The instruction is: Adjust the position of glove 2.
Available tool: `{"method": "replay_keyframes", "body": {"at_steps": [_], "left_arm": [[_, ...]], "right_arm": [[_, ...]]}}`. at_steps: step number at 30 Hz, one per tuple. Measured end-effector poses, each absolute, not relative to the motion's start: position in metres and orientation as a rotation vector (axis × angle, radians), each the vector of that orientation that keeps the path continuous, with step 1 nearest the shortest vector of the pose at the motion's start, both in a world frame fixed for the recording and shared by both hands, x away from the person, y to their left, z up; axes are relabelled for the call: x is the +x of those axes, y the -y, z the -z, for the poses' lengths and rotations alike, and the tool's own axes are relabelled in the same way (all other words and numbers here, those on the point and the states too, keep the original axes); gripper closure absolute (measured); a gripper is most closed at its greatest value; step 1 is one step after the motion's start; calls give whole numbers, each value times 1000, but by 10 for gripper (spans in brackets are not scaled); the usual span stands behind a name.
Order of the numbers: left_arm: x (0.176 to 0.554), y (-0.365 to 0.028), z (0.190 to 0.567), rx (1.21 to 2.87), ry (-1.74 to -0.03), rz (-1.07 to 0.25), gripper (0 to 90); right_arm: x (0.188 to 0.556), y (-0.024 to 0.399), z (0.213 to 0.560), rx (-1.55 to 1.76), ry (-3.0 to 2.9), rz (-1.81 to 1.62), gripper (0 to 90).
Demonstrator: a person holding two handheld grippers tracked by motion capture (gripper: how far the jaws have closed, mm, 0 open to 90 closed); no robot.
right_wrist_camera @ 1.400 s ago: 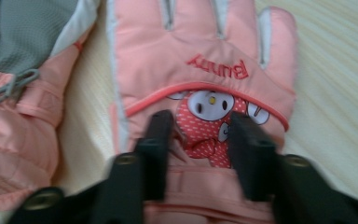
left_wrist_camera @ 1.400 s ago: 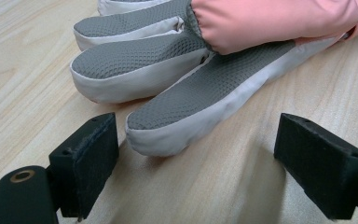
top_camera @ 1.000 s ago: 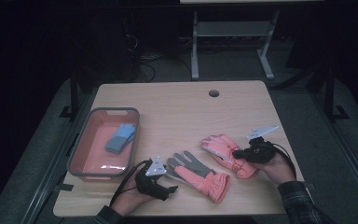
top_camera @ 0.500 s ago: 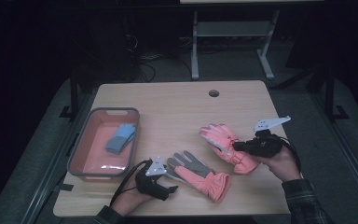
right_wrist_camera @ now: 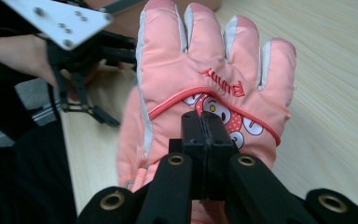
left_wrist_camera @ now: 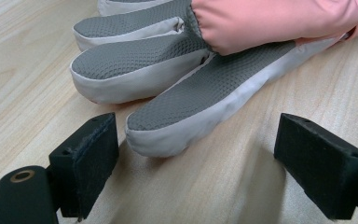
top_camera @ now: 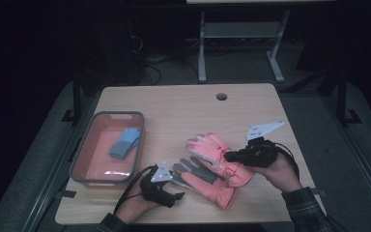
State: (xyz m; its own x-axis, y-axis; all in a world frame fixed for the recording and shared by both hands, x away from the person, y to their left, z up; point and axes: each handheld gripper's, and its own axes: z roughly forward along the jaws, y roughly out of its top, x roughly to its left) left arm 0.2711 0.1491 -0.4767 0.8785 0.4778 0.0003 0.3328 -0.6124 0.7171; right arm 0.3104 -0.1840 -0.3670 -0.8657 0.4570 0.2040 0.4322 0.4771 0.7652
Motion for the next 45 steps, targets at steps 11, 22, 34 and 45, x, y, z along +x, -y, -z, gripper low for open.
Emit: {"method": "replay_keyframes", "body": {"at_steps": [11, 22, 34, 45], "left_arm": [[271, -149, 477, 2275, -588, -237, 128], [271, -148, 477, 2272, -589, -238, 129], [271, -148, 477, 2265, -595, -238, 128], [258, -151, 468, 2319, -679, -276, 140]], "right_arm": [[299, 146, 373, 720, -2777, -1321, 895], [302, 127, 399, 715, -2865, -1205, 893], [302, 123, 414, 682, -2876, -1128, 823], [304, 154, 382, 785, -2700, -1318, 645]]}}
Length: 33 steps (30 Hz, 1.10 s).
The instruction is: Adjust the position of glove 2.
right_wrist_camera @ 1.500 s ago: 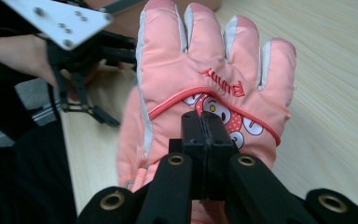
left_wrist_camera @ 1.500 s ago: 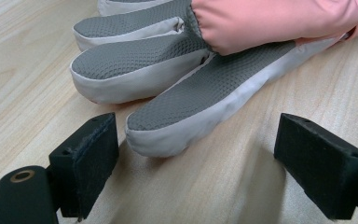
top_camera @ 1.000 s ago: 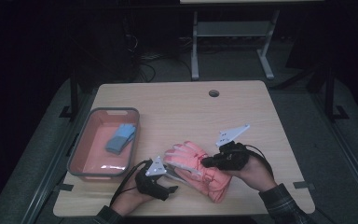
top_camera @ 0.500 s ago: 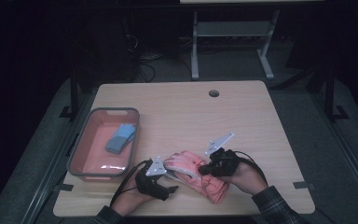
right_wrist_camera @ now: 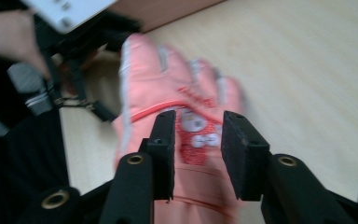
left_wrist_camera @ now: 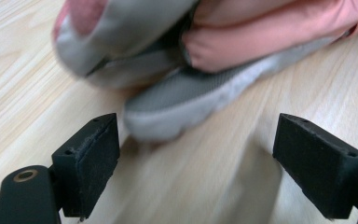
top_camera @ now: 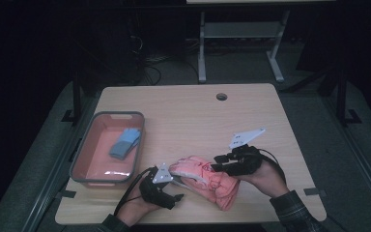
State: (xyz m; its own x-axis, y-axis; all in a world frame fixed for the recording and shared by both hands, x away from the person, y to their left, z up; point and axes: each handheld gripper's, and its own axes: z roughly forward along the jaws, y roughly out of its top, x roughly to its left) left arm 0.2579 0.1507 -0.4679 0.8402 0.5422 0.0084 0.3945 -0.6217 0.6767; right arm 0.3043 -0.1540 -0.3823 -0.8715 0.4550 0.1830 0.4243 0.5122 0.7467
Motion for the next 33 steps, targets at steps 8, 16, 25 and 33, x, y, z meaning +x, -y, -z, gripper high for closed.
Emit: {"method": "replay_keyframes", "body": {"at_steps": [8, 16, 25, 33], "left_arm": [[238, -161, 453, 2310, -721, -232, 551], [240, -140, 453, 2310, -661, -131, 894], [249, -109, 458, 2327, -621, -132, 893], [266, -105, 457, 2326, -646, -144, 893]], "right_arm": [[313, 196, 390, 886, -2608, -1277, 891], [313, 217, 422, 942, -2657, -1171, 899], [313, 214, 450, 924, -2747, -1131, 899], [309, 207, 453, 884, -2783, -1128, 899]]}}
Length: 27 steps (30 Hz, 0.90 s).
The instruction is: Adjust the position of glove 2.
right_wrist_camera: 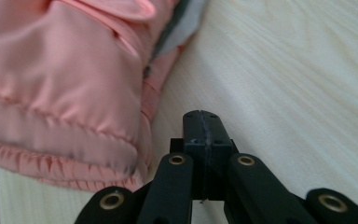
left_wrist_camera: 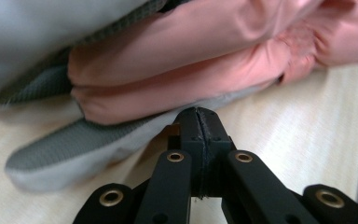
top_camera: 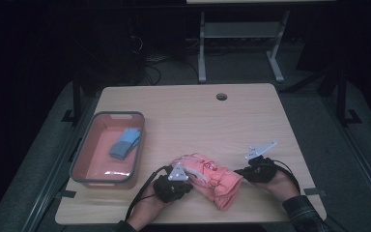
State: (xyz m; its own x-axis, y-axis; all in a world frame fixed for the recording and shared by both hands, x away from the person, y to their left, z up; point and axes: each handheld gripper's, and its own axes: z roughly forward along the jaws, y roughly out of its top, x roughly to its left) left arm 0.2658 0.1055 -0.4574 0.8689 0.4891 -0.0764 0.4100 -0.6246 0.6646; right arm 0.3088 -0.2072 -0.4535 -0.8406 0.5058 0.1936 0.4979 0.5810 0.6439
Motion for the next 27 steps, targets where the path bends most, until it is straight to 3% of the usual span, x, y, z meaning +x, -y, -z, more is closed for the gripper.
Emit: {"method": "replay_keyframes", "body": {"at_steps": [27], "left_arm": [[329, -92, 454, 2305, -668, -144, 893]], "right_arm": [[278, 173, 459, 772, -2899, -1175, 899]]}}
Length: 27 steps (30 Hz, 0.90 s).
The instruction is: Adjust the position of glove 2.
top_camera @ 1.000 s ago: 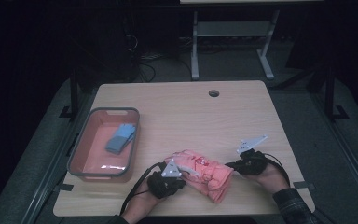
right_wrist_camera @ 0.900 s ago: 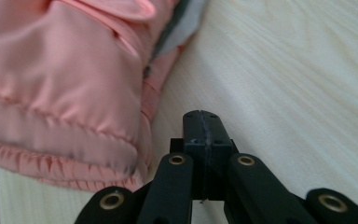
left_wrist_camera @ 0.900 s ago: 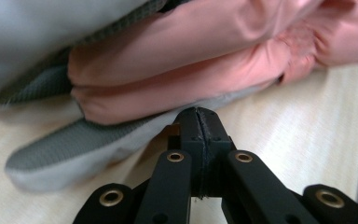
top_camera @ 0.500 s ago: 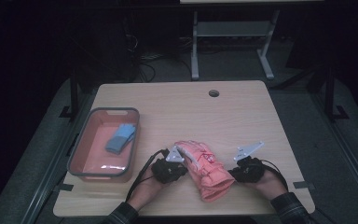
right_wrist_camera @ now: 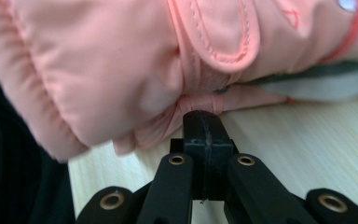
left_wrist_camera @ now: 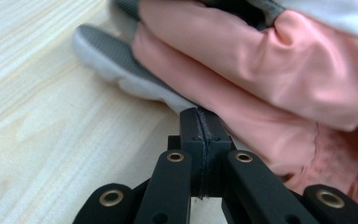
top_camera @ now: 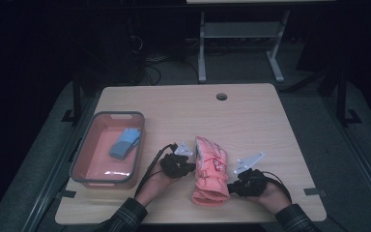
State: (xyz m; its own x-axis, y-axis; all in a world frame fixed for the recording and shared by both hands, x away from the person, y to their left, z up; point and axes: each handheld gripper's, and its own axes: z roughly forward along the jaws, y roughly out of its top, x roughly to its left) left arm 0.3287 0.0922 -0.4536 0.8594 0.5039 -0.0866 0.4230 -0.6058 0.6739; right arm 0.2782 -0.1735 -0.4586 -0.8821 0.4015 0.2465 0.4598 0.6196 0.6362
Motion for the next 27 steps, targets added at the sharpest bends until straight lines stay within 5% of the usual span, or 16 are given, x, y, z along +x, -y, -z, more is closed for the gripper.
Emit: {"method": "replay_keyframes", "body": {"at_steps": [22, 27], "left_arm": [[342, -96, 446, 2263, -679, -110, 890], [341, -102, 438, 2242, -723, -132, 812]], "right_arm": [[265, 122, 457, -610, 2757, 1148, 899], [265, 143, 453, -668, 2775, 1178, 852]]}}
